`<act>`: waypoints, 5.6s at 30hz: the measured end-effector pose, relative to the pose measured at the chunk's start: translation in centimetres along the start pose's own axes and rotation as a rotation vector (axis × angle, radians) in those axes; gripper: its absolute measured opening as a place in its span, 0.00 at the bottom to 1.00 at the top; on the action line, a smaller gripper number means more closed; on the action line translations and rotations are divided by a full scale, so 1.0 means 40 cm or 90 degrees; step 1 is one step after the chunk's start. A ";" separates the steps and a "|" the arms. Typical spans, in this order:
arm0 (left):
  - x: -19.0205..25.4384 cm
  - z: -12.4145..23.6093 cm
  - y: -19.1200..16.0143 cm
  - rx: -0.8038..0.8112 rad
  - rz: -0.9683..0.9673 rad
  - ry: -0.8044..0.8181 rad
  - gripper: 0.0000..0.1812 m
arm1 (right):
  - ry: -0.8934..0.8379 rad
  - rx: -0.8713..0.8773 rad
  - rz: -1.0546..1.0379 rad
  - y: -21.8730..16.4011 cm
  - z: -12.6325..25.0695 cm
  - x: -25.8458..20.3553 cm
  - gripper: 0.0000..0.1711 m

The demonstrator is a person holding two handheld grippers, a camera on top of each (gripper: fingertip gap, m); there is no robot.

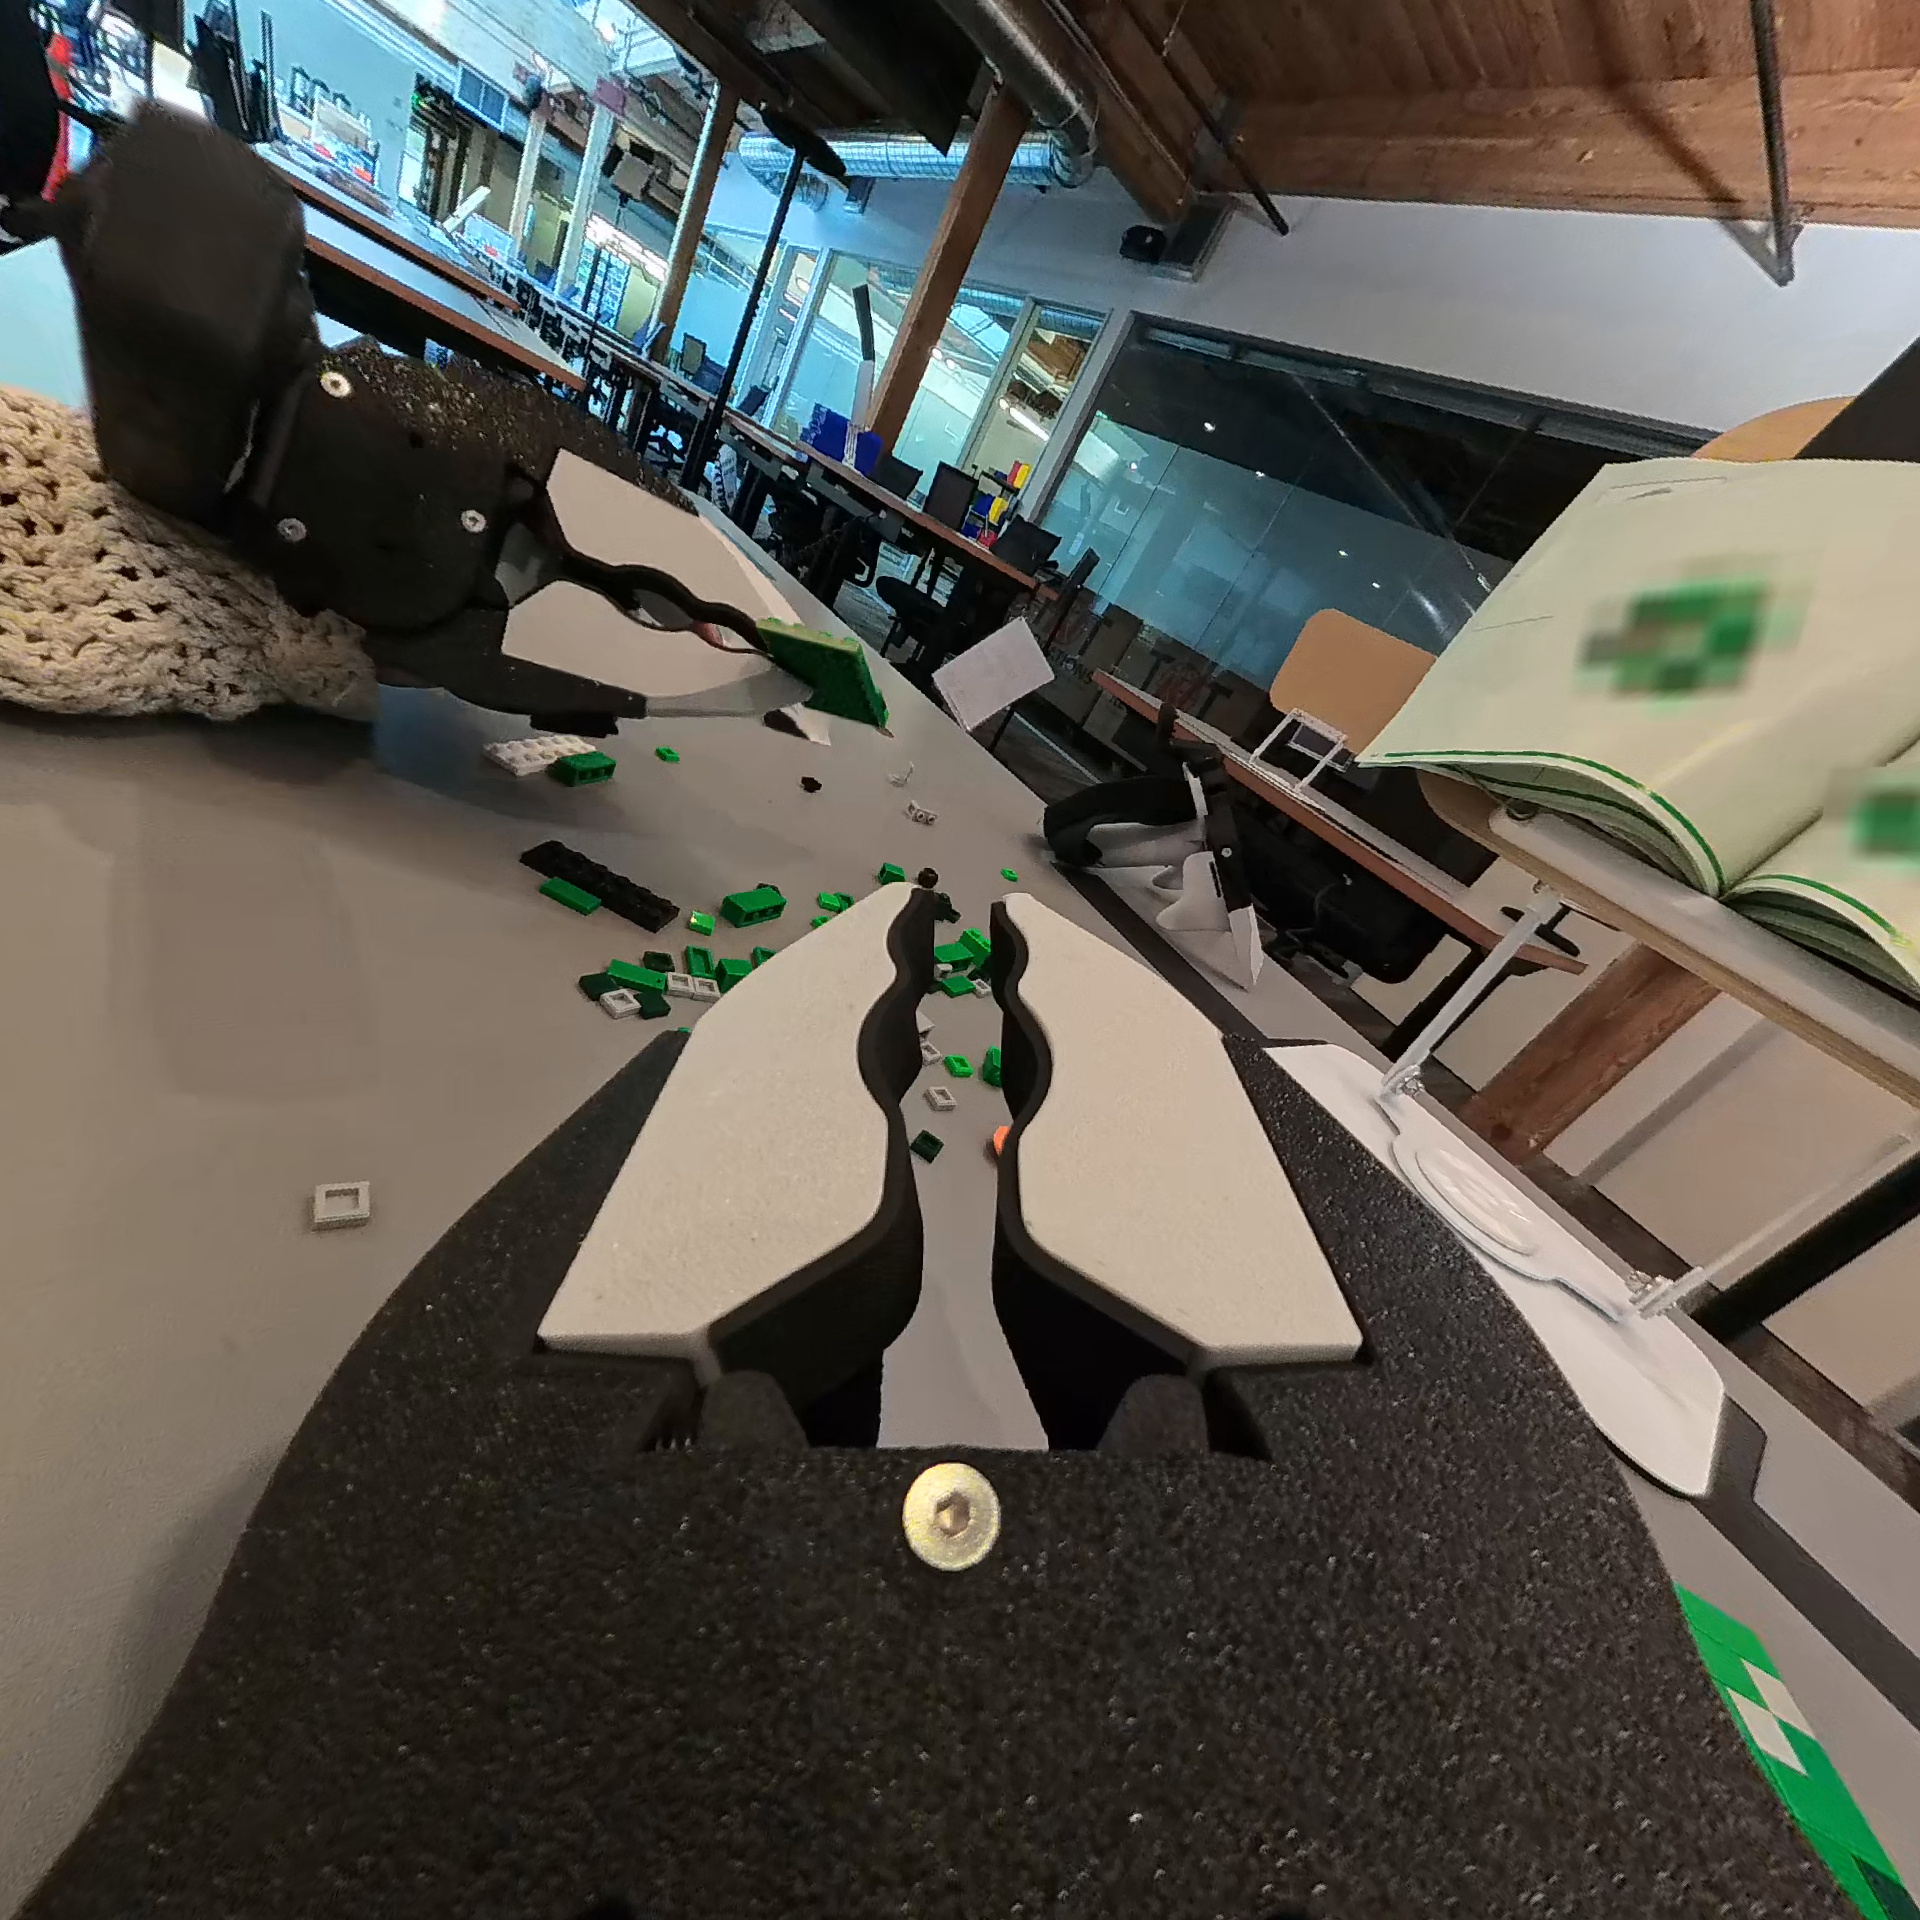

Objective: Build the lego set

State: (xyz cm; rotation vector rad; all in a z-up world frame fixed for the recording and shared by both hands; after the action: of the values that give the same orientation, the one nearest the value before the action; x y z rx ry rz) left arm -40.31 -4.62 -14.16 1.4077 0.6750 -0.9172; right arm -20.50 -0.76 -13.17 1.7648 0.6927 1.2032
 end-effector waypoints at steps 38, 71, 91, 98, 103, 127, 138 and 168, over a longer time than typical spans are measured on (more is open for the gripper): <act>0.052 0.028 0.008 0.035 -0.120 -0.068 0.02 | 0.361 -0.432 -0.127 -0.152 -0.210 -0.089 0.03; 0.153 0.069 0.176 0.180 -0.312 -0.111 0.02 | 0.600 -0.366 0.015 0.074 -0.102 -0.080 0.04; 0.160 0.069 0.201 0.209 -0.325 -0.118 0.02 | 0.613 -0.392 0.101 0.061 -0.087 -0.101 0.04; 0.159 0.067 0.202 0.209 -0.325 -0.118 0.02 | 0.614 -0.386 0.106 0.060 -0.087 -0.101 0.04; 0.161 0.067 0.203 0.209 -0.327 -0.120 0.02 | 0.613 -0.383 0.111 0.057 -0.088 -0.102 0.04; 0.162 0.079 0.215 0.243 -0.254 -0.160 0.02 | 0.266 -0.029 0.495 0.063 -0.002 -0.095 0.20; 0.164 0.084 0.217 0.252 -0.233 -0.169 0.02 | 0.174 0.041 0.671 0.034 -0.006 -0.151 0.18; 0.170 0.093 0.232 0.268 -0.224 -0.175 0.02 | 0.124 0.054 0.733 0.057 0.008 -0.155 0.03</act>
State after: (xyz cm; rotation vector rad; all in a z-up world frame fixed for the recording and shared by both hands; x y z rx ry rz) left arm -29.39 -9.79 -14.80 1.5109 0.5464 -1.5712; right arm -22.61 -6.98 -13.96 2.1817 -0.2873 2.1146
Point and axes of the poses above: each gripper's, where its closed fingertips meet, z back along the fingers, y out of its top, x = y × z across the jaws, the point moved 4 cm from there along z, back along the fingers, and after that the axes turned 10 degrees about -y, right-handed, at the moved point
